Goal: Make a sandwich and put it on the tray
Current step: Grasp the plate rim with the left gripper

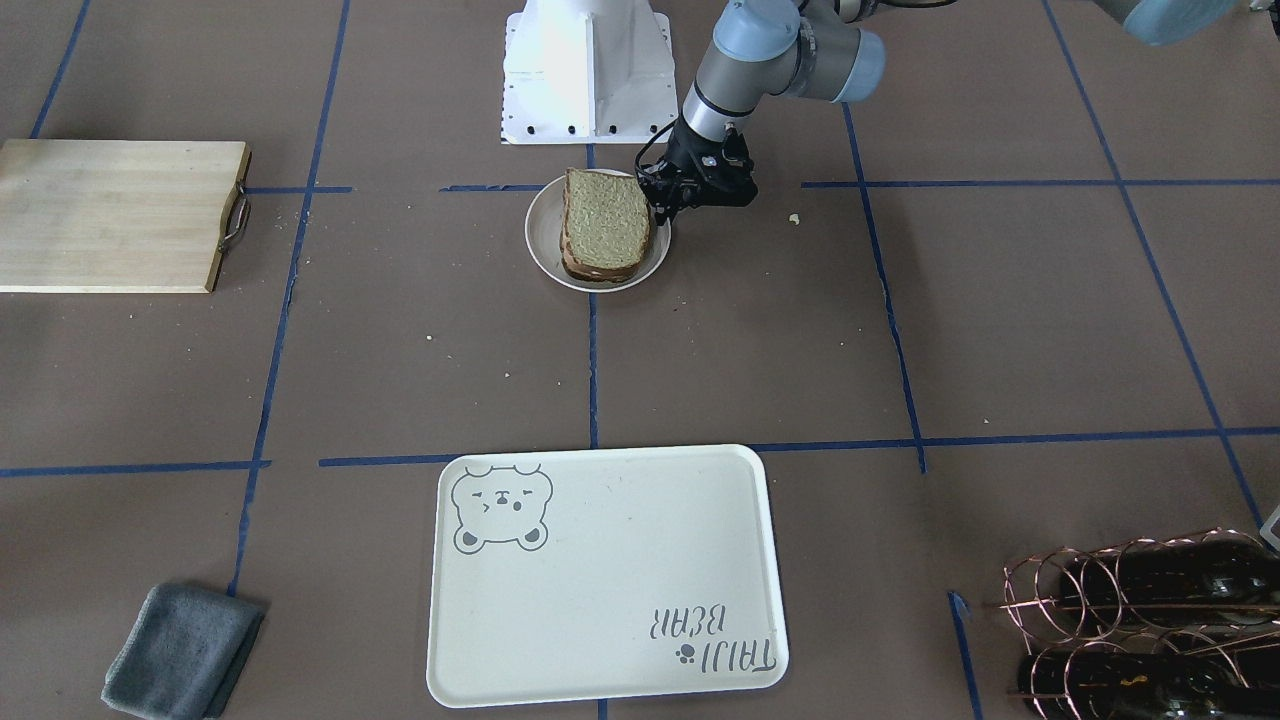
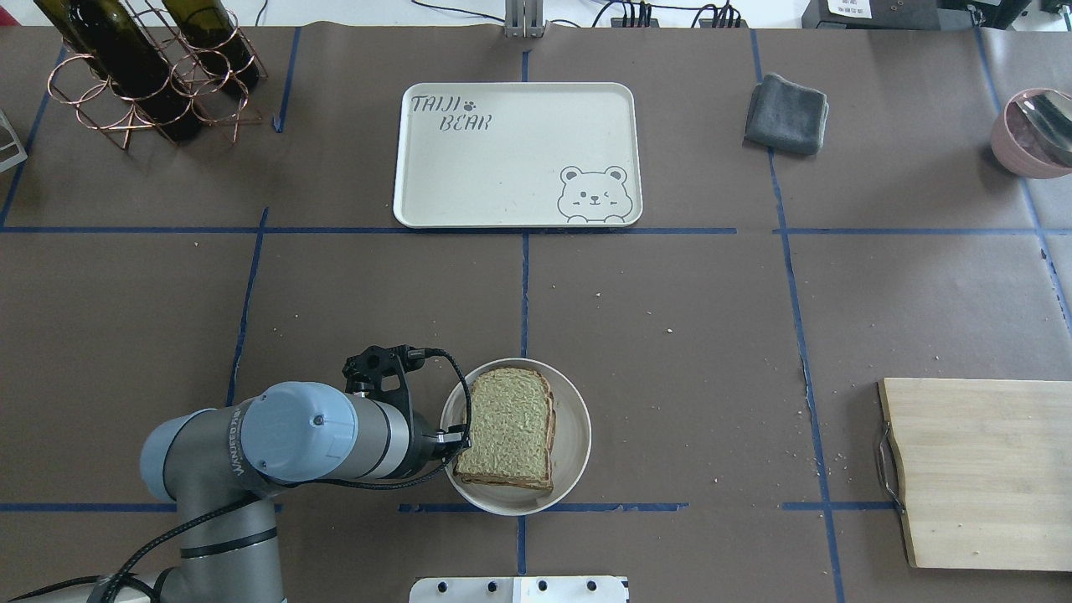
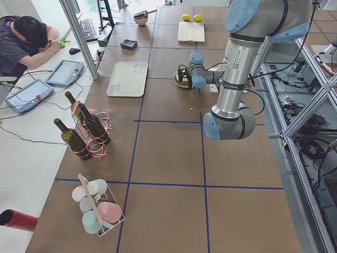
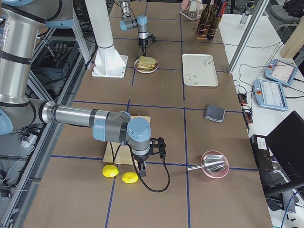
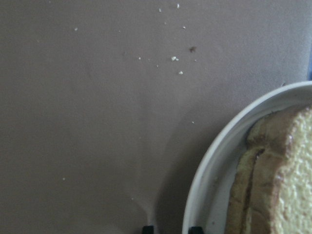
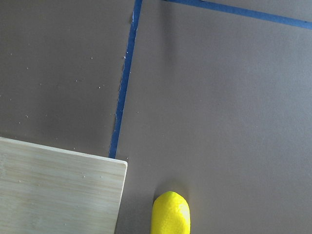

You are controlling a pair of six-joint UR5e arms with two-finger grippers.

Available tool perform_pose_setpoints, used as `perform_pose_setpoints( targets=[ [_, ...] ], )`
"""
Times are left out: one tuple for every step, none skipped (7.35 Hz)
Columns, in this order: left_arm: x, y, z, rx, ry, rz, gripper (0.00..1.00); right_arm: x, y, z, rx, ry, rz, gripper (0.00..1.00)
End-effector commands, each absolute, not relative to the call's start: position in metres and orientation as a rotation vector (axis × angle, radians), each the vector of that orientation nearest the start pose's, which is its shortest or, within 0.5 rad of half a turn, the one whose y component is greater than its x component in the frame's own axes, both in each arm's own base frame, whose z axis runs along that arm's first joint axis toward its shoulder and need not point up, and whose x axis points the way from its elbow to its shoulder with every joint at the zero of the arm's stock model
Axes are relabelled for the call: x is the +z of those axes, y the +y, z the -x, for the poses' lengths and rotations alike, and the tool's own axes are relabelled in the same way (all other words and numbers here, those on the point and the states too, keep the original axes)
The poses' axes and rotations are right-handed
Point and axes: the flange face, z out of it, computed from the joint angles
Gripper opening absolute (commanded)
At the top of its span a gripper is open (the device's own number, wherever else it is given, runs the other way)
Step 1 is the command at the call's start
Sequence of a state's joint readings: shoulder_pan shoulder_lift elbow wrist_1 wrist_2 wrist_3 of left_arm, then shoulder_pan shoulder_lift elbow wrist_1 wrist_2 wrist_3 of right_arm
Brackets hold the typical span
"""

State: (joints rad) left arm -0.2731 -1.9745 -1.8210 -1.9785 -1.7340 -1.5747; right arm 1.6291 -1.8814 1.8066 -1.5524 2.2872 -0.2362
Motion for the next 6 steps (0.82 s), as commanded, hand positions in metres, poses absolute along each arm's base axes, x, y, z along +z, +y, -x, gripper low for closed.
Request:
perform_pose_setpoints(
  targets=[
    [0.260, -0.287, -0.544, -0.168, 1.104, -0.012, 0.00, 0.677, -0.352, -0.089, -0.148, -0.717, -0.051, 1.00],
    [0.252, -0.310, -0.528, -0.189, 1.121, -0.011, 0.00, 0.678, -0.353, -0.089, -0.145, -0.717, -0.048, 1.00],
    [0.245, -0.340, -0.507, -0.203, 1.139, 0.020, 0.00, 0.681, -0.353, -0.088, -0.143, -0.719, -0.044, 1.00],
    [0.237, -0.374, -0.487, -0.227, 1.154, 0.012, 0.00, 0.681, -0.354, -0.089, -0.145, -0.719, -0.046, 1.00],
    [0.227, -0.413, -0.472, -0.196, 1.157, -0.051, 0.00, 0.680, -0.356, -0.089, -0.142, -0.719, -0.047, 1.00],
    [0.233, -0.460, -0.468, -0.187, 1.132, -0.051, 0.00, 0.678, -0.357, -0.089, -0.141, -0.718, -0.051, 1.00]
  ],
)
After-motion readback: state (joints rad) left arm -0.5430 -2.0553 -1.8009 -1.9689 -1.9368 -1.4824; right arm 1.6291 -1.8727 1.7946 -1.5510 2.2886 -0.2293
